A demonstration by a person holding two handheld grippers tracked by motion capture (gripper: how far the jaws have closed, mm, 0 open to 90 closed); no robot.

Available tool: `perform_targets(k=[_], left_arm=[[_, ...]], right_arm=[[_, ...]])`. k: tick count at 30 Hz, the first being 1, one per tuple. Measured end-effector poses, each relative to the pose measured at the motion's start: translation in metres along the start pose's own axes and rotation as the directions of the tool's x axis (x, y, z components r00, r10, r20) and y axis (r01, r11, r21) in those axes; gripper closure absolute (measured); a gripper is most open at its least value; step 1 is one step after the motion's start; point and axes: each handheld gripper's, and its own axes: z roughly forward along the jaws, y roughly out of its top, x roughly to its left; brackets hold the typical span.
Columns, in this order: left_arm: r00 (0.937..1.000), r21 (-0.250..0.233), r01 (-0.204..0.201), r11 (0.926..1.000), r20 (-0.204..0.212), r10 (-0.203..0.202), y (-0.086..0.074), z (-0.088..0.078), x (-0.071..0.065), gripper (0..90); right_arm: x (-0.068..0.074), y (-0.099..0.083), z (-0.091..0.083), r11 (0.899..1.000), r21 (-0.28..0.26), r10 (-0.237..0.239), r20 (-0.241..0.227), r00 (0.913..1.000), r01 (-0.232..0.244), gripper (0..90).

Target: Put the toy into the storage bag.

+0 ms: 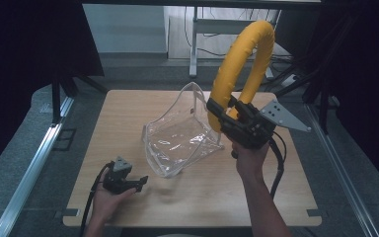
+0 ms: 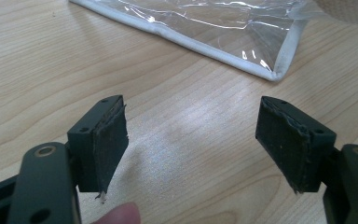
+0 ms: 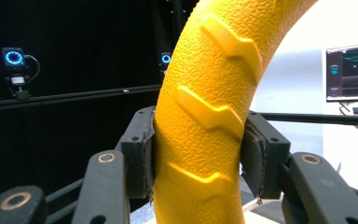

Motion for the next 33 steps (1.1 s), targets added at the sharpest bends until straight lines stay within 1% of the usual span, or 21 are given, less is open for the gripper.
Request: perform_targets(k=[1, 2, 4, 8, 11, 12, 13, 14, 20, 33], left_arm=[[1.0000, -0.002, 0.000, 1.0000, 0.000, 0.000, 0.000, 0.000, 0.000, 25.1], [1.0000, -0.002, -0.002, 1.0000, 0.000, 0.002, 0.000, 0.000, 0.001, 25.1], [1.0000, -0.004, 0.000, 1.0000, -0.001, 0.000, 0.000, -0.001, 0.001, 25.1], [1.0000, -0.002, 0.003, 1.0000, -0.003, -0.003, -0.001, -0.001, 0.002, 25.1], [1.0000, -0.002, 0.002, 1.0000, -0.002, -0.002, -0.001, -0.001, 0.002, 25.1], [1.0000, -0.002, 0.002, 1.0000, -0.002, -0.002, -0.001, -0.001, 0.002, 25.1], [1.0000, -0.002, -0.001, 1.0000, -0.002, 0.001, -0.001, -0.001, 0.002, 25.1], [1.0000, -0.002, -0.001, 1.0000, -0.002, 0.001, -0.001, -0.002, 0.003, 25.1], [1.0000, -0.003, 0.002, 1.0000, -0.002, -0.002, -0.001, -0.002, 0.003, 25.1], [1.0000, -0.002, 0.004, 1.0000, -0.003, -0.004, -0.001, -0.002, 0.003, 25.1]], right_arm=[[0.002, 0.000, 0.002, 1.000, 0.004, -0.008, 0.001, 1.0000, 0.008, 50.4], [0.008, -0.002, 0.007, 1.000, 0.002, -0.012, -0.015, 0.9998, 0.012, 50.4], [0.010, -0.002, 0.009, 1.000, 0.004, -0.015, -0.019, 0.9997, 0.015, 50.4], [0.019, -0.004, 0.019, 1.000, 0.004, -0.005, -0.053, 0.9986, 0.005, 50.4], [0.024, -0.006, 0.024, 1.000, 0.014, -0.011, -0.065, 0.9979, 0.012, 50.4], [0.028, -0.008, 0.029, 1.000, 0.017, -0.012, -0.075, 0.9971, 0.013, 50.4], [0.028, -0.008, 0.029, 1.000, 0.017, -0.012, -0.075, 0.9971, 0.013, 50.4], [0.031, -0.010, 0.033, 1.000, 0.019, -0.001, -0.088, 0.9961, 0.002, 50.4], [0.036, -0.014, 0.040, 1.000, 0.025, 0.013, -0.104, 0.9945, -0.010, 50.3], [0.042, -0.019, 0.048, 1.000, 0.023, 0.009, -0.113, 0.9935, -0.006, 50.3]])
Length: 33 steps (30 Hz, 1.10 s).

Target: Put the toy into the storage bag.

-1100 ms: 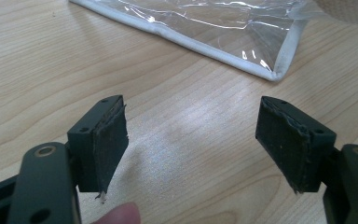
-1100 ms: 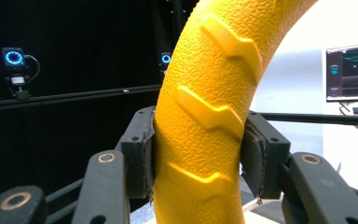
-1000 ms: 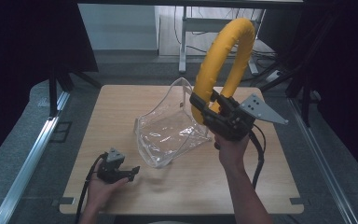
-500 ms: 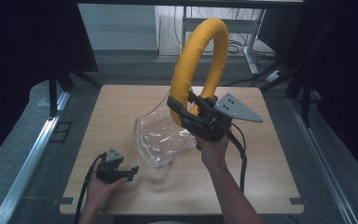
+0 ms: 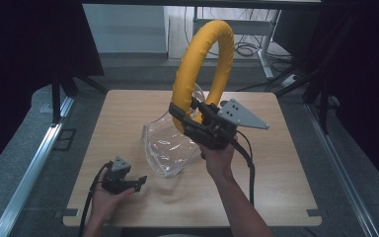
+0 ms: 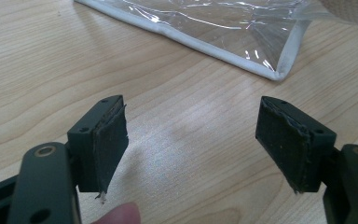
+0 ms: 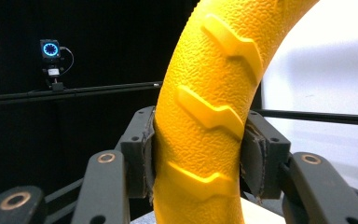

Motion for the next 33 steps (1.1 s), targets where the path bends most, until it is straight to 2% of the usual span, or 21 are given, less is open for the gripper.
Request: perform_targets(k=[16, 21, 33], left_arm=[[1.0000, 0.000, -0.001, 1.0000, 0.001, 0.001, 0.000, 0.000, 0.000, 25.1], [1.0000, 0.002, -0.001, 1.0000, 0.000, 0.001, 0.000, 0.000, 0.001, 25.1], [1.0000, 0.004, -0.001, 1.0000, 0.004, 0.001, 0.000, 0.000, 0.001, 25.1]], right_arm=[[0.019, -0.020, 0.014, 1.000, -0.005, -0.004, -0.029, 0.9996, 0.004, 50.2], [0.025, -0.030, 0.017, 1.000, 0.007, 0.008, -0.042, 0.9991, -0.008, 50.2], [0.030, -0.043, 0.020, 1.000, 0.017, 0.010, -0.052, 0.9986, -0.009, 50.1]])
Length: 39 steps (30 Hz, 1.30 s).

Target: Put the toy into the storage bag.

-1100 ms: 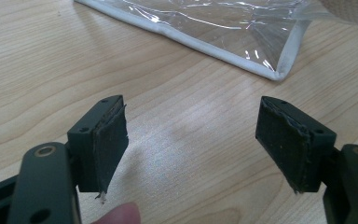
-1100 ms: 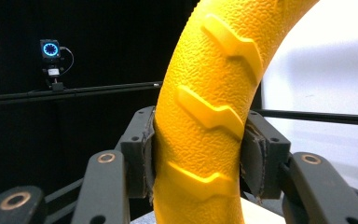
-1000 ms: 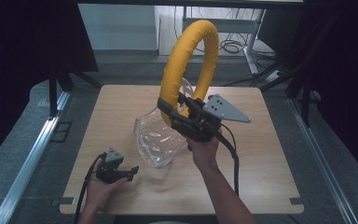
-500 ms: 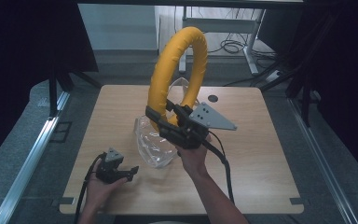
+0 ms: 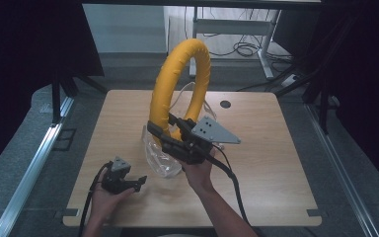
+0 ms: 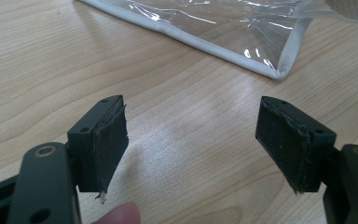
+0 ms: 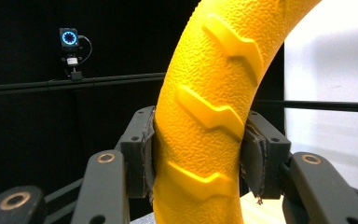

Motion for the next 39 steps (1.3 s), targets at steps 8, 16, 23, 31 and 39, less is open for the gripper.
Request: perform_targets(k=[8, 16, 23, 31, 39], left_arm=[[1.0000, -0.001, -0.005, 1.0000, -0.001, 0.005, 0.000, 0.000, 0.000, 25.1], [1.0000, 0.002, -0.007, 1.0000, 0.002, 0.007, 0.000, 0.001, 0.000, 25.1], [1.0000, 0.003, -0.008, 1.0000, 0.001, 0.008, 0.000, 0.001, 0.000, 25.1], [1.0000, 0.006, -0.006, 1.0000, 0.002, 0.006, 0.000, 0.002, -0.001, 25.1], [1.0000, 0.003, -0.004, 1.0000, 0.001, 0.004, 0.000, 0.003, -0.002, 25.1]], right_arm=[[0.003, -0.007, 0.000, 1.000, 0.012, -0.001, -0.008, 1.0000, 0.001, 50.1], [0.004, -0.017, 0.001, 1.000, 0.024, 0.006, -0.011, 0.9999, -0.006, 50.1], [0.005, -0.025, 0.002, 0.999, 0.037, 0.010, -0.017, 0.9998, -0.009, 50.1], [0.000, -0.035, 0.000, 0.999, 0.042, 0.018, -0.015, 0.9997, -0.017, 50.1], [-0.004, -0.043, 0.000, 0.998, 0.050, 0.040, -0.013, 0.9991, -0.040, 50.1]])
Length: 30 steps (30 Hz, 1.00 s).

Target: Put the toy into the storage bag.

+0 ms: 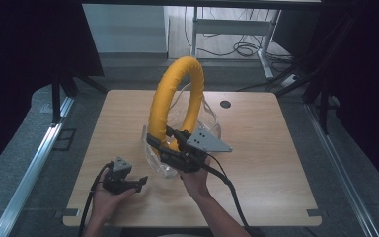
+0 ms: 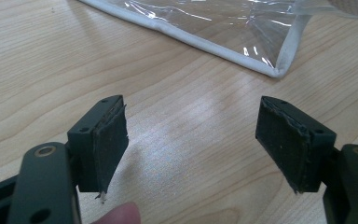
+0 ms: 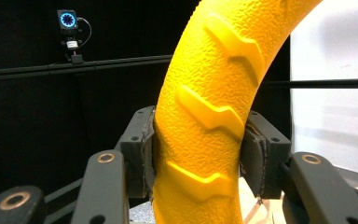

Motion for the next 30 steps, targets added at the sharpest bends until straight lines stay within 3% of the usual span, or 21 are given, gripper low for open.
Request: perform_targets(k=[30], left_arm=[[1.0000, 0.004, 0.001, 1.0000, -0.001, -0.001, 0.000, 0.000, 0.000, 25.2]], right_arm=[[-0.013, -0.031, 0.006, 0.998, 0.035, 0.050, 0.003, 0.9987, -0.050, 50.0]])
